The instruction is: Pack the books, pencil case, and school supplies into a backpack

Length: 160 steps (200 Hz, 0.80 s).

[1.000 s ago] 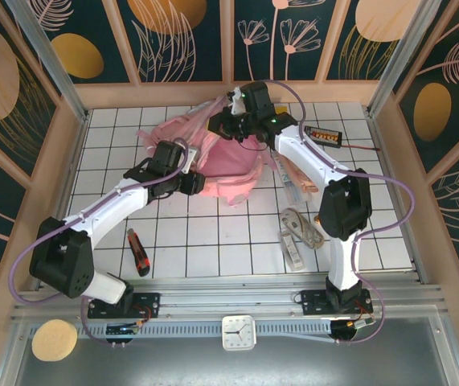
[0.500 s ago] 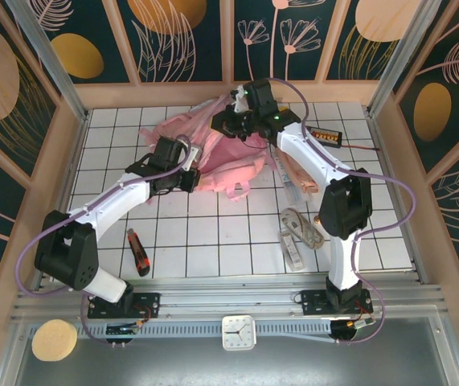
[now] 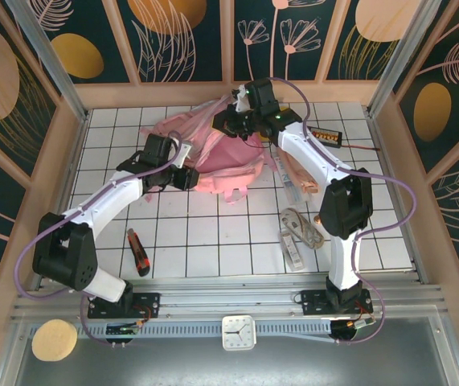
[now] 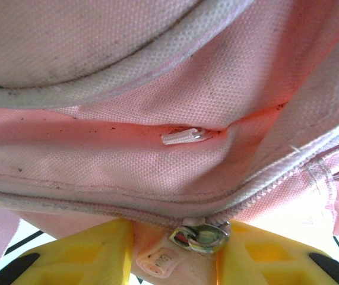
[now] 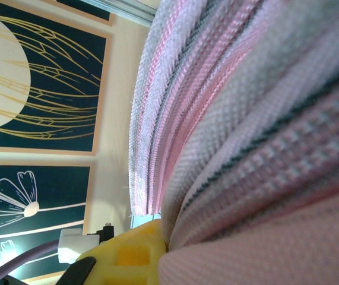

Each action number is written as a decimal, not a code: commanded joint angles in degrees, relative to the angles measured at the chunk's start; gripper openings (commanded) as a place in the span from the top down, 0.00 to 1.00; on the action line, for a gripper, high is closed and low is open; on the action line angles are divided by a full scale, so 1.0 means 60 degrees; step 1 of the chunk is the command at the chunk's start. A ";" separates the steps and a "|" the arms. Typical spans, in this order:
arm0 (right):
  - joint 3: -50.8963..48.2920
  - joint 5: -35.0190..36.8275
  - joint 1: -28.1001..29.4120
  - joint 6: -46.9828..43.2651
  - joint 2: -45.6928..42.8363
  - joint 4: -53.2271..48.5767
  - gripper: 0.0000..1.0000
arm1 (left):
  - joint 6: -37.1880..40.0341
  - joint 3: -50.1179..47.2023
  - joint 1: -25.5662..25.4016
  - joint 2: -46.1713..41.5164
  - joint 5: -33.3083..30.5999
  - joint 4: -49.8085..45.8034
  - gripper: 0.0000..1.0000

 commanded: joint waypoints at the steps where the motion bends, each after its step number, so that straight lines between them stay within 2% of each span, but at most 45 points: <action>1: 0.0881 -0.0145 -0.0206 -0.0372 -0.0401 0.0374 1.00 | 0.0055 -0.0209 0.0389 0.0251 0.0716 0.0173 0.63; 44: 0.0878 -0.0159 -0.0218 -0.0424 -0.0373 0.0244 1.00 | 0.0113 -0.0344 0.0884 0.0380 0.1850 0.0360 0.65; 70: 0.1014 -0.0260 -0.0246 -0.0439 -0.0310 0.0202 1.00 | -0.0016 -0.0492 0.1065 0.0394 0.2113 0.0528 0.64; 78: 0.1013 -0.0290 -0.0249 -0.0466 -0.0286 0.0176 1.00 | -0.0022 -0.0550 0.1192 0.0345 0.2211 0.0528 0.61; 90: 0.1005 -0.0334 -0.0262 -0.0483 -0.0269 0.0143 1.00 | -0.0091 -0.0676 0.1385 0.0192 0.2308 0.0624 0.48; 96: 0.0998 -0.0360 -0.0261 -0.0496 -0.0268 0.0143 1.00 | -0.0139 -0.0727 0.1470 0.0124 0.2370 0.0682 0.46; 130: 0.1027 -0.0434 -0.0264 -0.0470 -0.0266 0.0202 1.00 | -0.0276 -0.0824 0.1540 0.0219 0.2860 0.0850 0.47; 160: 0.0987 -0.0481 -0.0264 -0.0547 -0.0305 0.0144 1.00 | -0.0226 -0.0807 0.1553 0.0223 0.2851 0.0875 0.49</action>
